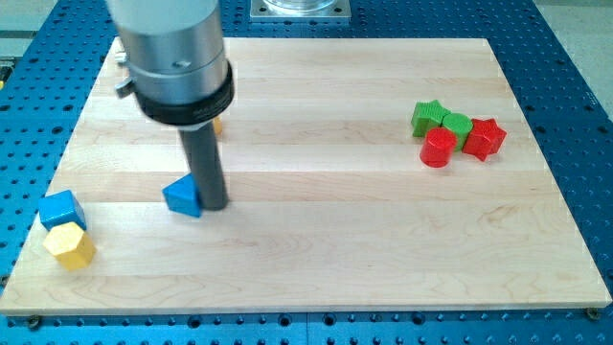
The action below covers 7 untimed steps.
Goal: Move the blue blocks above the yellow hexagon
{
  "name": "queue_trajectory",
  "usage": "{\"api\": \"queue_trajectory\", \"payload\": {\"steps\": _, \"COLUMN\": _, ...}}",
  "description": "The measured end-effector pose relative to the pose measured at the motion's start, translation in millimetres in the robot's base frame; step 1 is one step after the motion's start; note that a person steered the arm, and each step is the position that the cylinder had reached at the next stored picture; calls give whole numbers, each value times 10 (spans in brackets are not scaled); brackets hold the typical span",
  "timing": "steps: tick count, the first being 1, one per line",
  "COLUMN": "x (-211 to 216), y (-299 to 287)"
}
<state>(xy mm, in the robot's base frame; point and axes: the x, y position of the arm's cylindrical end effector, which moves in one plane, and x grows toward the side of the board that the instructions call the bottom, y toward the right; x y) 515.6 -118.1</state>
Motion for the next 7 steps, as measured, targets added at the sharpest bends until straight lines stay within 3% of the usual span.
{"api": "queue_trajectory", "payload": {"steps": 1, "x": 218, "y": -403}}
{"api": "queue_trajectory", "payload": {"steps": 3, "x": -166, "y": -397}}
{"api": "queue_trajectory", "payload": {"steps": 7, "x": -251, "y": -926}}
